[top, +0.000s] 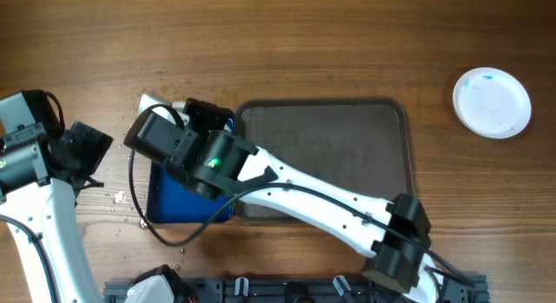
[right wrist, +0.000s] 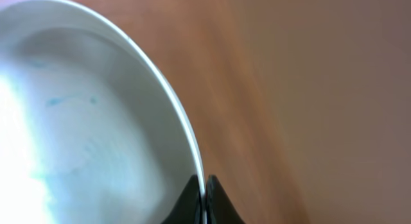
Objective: Clean dirty plates on tray and stack at the side
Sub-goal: 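Hold the tilted plate over the blue tray to drain it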
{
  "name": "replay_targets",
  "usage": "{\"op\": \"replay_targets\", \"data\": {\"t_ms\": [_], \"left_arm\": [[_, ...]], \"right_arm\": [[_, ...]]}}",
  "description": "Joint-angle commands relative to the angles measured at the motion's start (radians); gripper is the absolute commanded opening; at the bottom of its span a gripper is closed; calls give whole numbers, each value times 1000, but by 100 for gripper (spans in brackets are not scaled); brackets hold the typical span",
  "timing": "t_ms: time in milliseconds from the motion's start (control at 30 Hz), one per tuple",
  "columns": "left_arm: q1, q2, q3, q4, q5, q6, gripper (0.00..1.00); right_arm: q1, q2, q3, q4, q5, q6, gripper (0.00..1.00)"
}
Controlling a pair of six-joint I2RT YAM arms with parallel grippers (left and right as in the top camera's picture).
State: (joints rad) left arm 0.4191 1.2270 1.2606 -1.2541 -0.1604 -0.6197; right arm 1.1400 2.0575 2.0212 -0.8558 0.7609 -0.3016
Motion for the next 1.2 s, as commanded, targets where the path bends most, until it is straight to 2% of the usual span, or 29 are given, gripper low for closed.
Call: {"op": "replay_targets", "data": {"t_ms": [0,33,100,200,267,400,467,500,567,600,667,800,833,900,967,1000,1100,1167], "left_arm": [[7,3,8,1,-19,-18,100],[7,3,8,1,-19,-18,100],[7,3,8,1,-19,-18,100],[7,3,8,1,-19,-18,100],[7,3,8,1,-19,-18,100],[7,3,8,3,-14,-18,100],[7,3,8,5,-11,-18,100],[7,3,8,5,-11,-18,100],[7,3,8,5,-8,-18,100],[7,3,8,5,-8,-18,100],[7,3,8,4,-8,-18,100],[7,3,8,4,-8,-18,100],[7,3,8,4,-8,-18,100],[7,3,8,4,-8,-18,100],[7,3,8,4,-8,-18,100],[7,3,8,4,-8,-18,100],[7,3,8,5,-8,-18,100],[7,3,8,4,-8,-18,100]], "right_arm": [[-16,29,10,128,555,33,4],[-16,30,8,188,575,-40,5],[-15,30,8,272,559,-87,4],[8,30,8,187,222,-207,4],[22,30,8,121,79,-206,4],[31,30,8,15,-177,-87,5],[31,47,7,41,32,8,5],[30,57,6,73,217,25,4],[19,85,6,170,525,-37,4],[16,95,6,206,566,-89,4],[11,95,6,204,509,-110,4],[38,78,6,34,51,-108,4],[43,78,6,13,-25,-68,4],[45,83,5,13,44,17,4],[25,94,5,41,327,91,4],[3,95,5,43,417,82,4],[-26,88,6,22,328,66,4],[-34,77,6,-33,106,69,4]]}}
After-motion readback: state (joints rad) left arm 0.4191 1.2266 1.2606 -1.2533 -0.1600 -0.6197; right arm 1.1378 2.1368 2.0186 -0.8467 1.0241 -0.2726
